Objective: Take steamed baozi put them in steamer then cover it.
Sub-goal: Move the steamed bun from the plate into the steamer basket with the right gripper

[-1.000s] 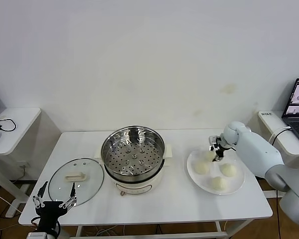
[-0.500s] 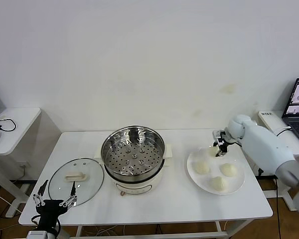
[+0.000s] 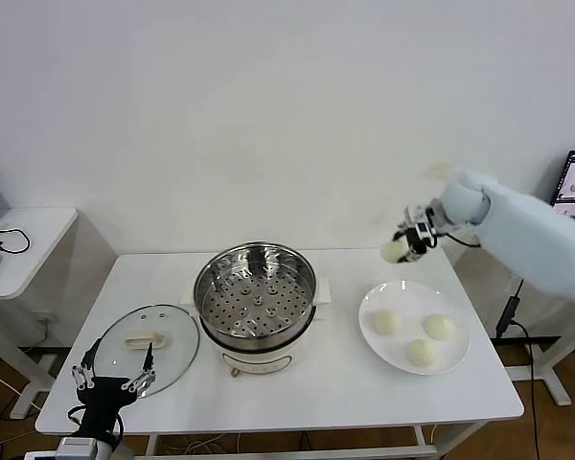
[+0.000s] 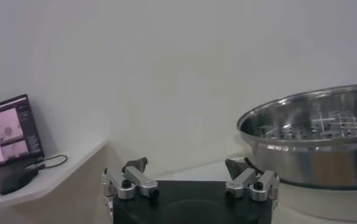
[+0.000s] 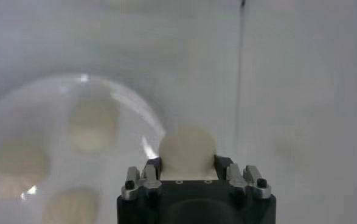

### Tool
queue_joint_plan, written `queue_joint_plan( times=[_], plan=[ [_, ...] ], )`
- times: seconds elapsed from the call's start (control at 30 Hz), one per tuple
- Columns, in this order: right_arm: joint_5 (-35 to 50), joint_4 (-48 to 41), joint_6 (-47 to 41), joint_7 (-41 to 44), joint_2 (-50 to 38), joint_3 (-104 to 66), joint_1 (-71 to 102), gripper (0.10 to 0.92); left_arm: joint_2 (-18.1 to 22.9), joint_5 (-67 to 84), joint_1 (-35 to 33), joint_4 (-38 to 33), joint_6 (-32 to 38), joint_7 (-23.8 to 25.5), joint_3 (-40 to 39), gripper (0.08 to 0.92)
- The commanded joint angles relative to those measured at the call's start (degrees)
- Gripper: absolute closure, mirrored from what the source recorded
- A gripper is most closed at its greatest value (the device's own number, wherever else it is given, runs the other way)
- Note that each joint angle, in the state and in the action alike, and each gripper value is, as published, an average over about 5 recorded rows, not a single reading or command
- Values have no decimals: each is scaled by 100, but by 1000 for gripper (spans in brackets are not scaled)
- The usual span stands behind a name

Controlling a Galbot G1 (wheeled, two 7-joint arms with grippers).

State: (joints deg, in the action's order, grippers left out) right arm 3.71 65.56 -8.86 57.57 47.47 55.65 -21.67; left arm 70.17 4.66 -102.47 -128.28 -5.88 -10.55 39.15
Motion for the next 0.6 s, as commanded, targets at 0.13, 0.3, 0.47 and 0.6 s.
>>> queue_joint_plan(
  times=[0.13, 0.3, 0.47, 0.6],
  plan=[
    [1551, 1079, -127, -309, 541, 1466, -1739, 465, -81, 31, 100, 30, -29, 9, -11, 177],
    [1746, 841, 263, -538, 1365, 1711, -1760, 465, -169, 120, 140, 45, -52, 15, 41, 177],
    [1625, 304, 775, -793, 2182, 1821, -1535, 465, -240, 222, 221, 85, -100, 25, 120, 177],
    [1289, -150, 1245, -1000, 2635, 1833, -1251, 465, -270, 244, 282, 154, -108, 26, 132, 177]
  ],
)
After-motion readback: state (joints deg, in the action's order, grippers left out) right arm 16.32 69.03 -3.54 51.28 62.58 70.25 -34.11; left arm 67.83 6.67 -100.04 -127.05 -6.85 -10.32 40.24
